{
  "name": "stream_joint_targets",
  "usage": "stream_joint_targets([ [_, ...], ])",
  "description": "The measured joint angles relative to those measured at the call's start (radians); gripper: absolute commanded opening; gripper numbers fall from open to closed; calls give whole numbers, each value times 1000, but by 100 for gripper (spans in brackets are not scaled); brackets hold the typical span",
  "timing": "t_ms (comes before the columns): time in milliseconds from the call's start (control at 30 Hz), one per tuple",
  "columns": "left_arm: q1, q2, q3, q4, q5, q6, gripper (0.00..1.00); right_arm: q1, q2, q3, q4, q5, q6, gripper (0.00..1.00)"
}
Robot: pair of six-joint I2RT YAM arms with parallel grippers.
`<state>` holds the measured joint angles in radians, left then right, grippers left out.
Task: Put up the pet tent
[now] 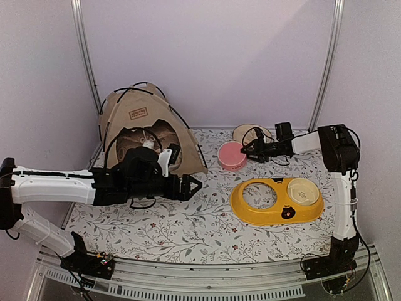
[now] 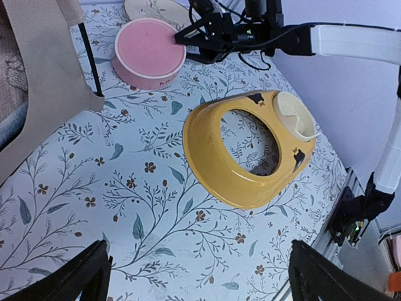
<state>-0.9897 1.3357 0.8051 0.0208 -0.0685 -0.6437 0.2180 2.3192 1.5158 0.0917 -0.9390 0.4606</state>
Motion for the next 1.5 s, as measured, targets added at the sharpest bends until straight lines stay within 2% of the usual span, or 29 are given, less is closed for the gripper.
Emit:
stream_joint_targets([
  [200, 0, 3, 0, 1, 1, 0, 99, 51, -84, -48, 63, -40, 47, 48],
  [633, 0, 6, 0, 3, 2, 0, 100, 143, -121, -51, 120, -23, 117, 49],
  [733, 0, 6, 0, 3, 4, 0, 99, 153, -121, -56, 134, 6, 154, 49],
  [1000, 1, 6, 0, 3, 8, 1, 100, 159, -121, -180, 318, 71, 349, 47],
  [1300, 2, 5, 0, 3, 7, 1, 99, 180, -76, -198, 585, 72, 575, 27],
  [1500, 2, 5, -2, 4, 7, 1, 99, 193, -39, -198, 726, 60, 697, 0],
])
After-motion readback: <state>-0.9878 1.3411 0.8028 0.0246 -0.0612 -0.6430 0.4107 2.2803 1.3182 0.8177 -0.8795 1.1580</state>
